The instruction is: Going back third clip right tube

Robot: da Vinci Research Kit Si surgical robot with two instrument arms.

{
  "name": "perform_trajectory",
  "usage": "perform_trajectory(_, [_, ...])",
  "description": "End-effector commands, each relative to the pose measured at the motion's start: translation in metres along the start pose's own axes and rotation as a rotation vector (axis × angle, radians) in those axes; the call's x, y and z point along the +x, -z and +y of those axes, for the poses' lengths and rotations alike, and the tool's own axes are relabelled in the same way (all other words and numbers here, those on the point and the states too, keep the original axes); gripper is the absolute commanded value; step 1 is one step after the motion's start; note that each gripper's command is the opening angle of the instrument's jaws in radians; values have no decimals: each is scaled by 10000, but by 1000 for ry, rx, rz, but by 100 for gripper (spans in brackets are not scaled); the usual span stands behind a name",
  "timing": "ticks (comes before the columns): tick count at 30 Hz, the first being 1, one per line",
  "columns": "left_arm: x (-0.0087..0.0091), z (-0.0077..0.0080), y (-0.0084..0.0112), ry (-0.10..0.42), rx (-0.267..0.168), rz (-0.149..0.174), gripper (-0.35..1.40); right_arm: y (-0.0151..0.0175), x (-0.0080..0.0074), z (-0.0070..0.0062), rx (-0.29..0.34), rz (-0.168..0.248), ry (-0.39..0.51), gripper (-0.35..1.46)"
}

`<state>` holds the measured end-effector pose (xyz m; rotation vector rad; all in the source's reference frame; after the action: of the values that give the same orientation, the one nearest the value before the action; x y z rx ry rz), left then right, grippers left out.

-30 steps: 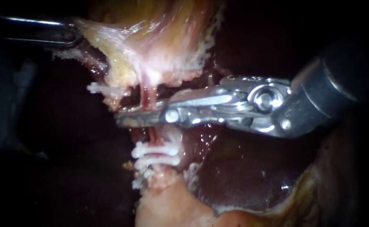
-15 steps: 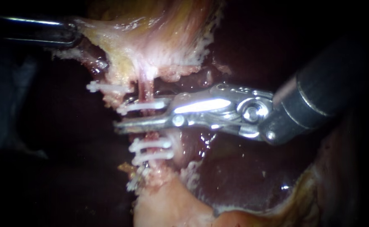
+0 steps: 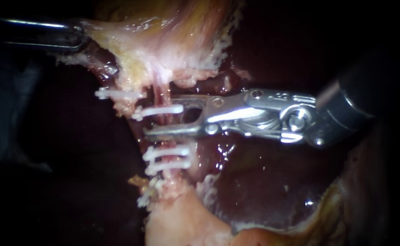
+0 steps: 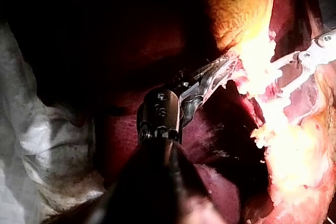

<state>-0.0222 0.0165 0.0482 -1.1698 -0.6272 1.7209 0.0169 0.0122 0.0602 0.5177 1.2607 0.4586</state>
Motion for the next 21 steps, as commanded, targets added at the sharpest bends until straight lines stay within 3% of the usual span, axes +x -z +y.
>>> perform_trajectory(1, [0,0,1,0,-1,0,-35,7,-1,-3,4,0,19,50])
perform_trajectory(7, [0,0,1,0,-1,0,-35,61,-14,-16,23,-5,139,50])
perform_trajectory(11, [0,0,1,0,-1,-1,-35,90,-21,-21,23,-6,168,50])
perform_trajectory(21, [-3,-2,-5,-2,3,2,-35,119,-29,-23,39,-7,202,50])
